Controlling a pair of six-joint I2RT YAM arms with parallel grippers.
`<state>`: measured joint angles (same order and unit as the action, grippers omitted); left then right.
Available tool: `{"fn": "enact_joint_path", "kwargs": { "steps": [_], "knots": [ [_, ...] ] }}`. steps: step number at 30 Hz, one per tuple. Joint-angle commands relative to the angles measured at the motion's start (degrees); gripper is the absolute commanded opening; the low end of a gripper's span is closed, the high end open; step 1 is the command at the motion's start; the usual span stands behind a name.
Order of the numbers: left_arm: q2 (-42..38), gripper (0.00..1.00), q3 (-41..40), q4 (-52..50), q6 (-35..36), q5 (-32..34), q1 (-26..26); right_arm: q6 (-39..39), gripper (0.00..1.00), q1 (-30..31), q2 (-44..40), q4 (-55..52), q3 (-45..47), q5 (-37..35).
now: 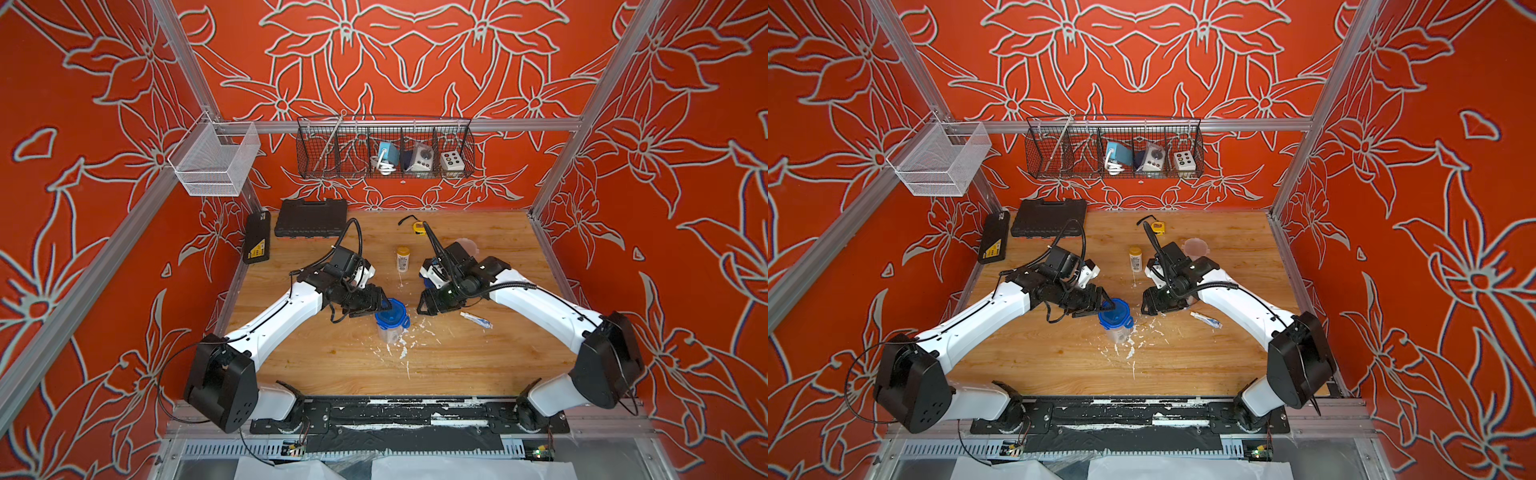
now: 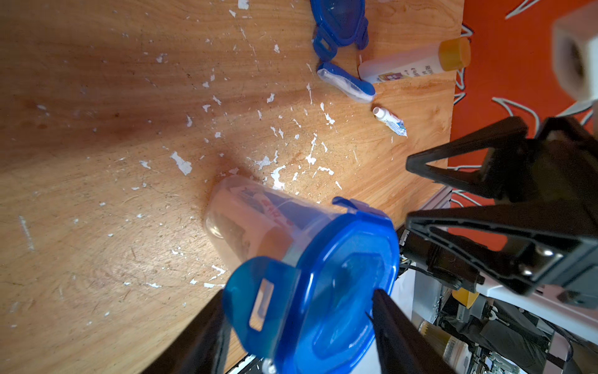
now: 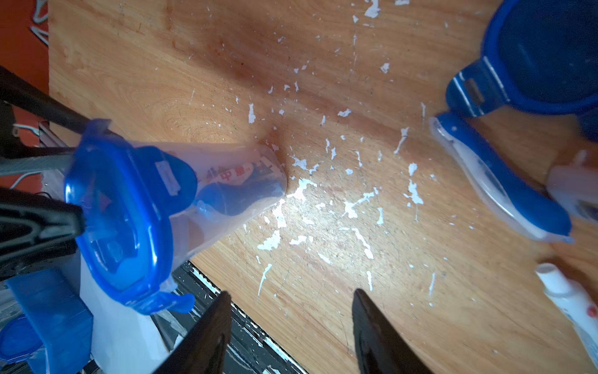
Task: Pack away toiletry kits
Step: Close the fastener on the container.
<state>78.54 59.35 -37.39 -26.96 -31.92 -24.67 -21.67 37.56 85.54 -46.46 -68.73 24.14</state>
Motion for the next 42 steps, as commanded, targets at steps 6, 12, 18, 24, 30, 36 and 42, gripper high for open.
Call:
{"fn": "enact_joint_path", "kwargs": {
  "steps": [6,12,18,24,30,36,42],
  "knots": [
    [-0.19,0.78,6.58,-8.66,3.93,9.81,-0.20,1.81,0.61,0.36,-5.66,-6.13,-0.16,0.54],
    [0.29,0.79,11.09,-10.63,4.15,11.11,-1.46,-0.03,0.61,1.20,-8.67,1.54,5.00,6.23],
    [1.69,0.76,11.22,-9.74,4.49,11.00,-3.84,-0.42,0.61,2.95,-8.03,6.25,8.29,8.77],
    [3.24,0.73,10.72,-7.82,4.60,9.36,-4.59,-2.91,0.60,3.21,-6.63,10.39,9.67,9.43],
    [4.32,0.70,10.09,-7.18,4.87,8.67,-5.12,-3.71,0.59,3.49,-4.72,12.16,10.11,9.43],
    [4.53,0.69,9.82,-7.27,5.14,8.37,-5.13,-3.82,0.59,4.02,-3.14,12.79,10.30,9.70],
    [4.60,0.68,9.13,-7.14,5.22,7.90,-5.22,-4.68,0.59,4.37,-2.06,14.56,10.45,10.13]
  ]
}}
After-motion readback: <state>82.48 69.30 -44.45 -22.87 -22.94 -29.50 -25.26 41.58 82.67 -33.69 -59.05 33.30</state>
